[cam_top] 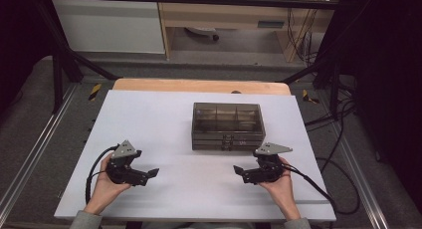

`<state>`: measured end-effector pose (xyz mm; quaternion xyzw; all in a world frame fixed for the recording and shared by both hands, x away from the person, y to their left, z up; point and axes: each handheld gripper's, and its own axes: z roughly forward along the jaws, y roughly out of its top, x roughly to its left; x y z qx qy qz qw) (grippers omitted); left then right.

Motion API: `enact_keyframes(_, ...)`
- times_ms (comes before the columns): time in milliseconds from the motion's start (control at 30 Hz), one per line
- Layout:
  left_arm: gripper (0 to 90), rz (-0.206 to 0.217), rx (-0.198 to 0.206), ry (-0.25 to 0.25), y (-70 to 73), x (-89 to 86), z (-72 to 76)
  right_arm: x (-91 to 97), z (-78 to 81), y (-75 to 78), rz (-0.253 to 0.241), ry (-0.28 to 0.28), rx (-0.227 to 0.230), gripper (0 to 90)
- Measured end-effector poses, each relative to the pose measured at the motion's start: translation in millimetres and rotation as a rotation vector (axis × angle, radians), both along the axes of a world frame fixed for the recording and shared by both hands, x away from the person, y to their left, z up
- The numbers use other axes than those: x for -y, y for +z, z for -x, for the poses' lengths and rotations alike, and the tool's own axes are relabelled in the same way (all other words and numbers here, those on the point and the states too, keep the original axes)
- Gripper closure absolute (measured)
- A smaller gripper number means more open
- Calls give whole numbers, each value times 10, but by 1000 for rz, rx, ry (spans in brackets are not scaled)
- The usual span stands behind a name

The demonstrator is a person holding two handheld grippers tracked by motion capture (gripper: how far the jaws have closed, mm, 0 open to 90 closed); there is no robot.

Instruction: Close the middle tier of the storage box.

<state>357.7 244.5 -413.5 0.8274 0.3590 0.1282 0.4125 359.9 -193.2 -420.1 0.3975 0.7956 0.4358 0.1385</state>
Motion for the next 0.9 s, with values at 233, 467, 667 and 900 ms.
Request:
enact_keyframes(233, 40, 0, 0, -1, 1, 1, 2, 92, 47, -16, -6, 11, -16, 12)
enact_keyframes(467, 40, -2, 0, -4, -1, 4, 3, 224, 88, -39, 1, 1, -22, 8)
enact_keyframes(667, 40, -4, -2, -6, -4, 6, 3, 370, 105, -72, -5, -26, -20, 6)
enact_keyframes(900, 40, -5, -1, -6, -6, 11, 7, 488, 103, -100, -30, -45, -19, 6)
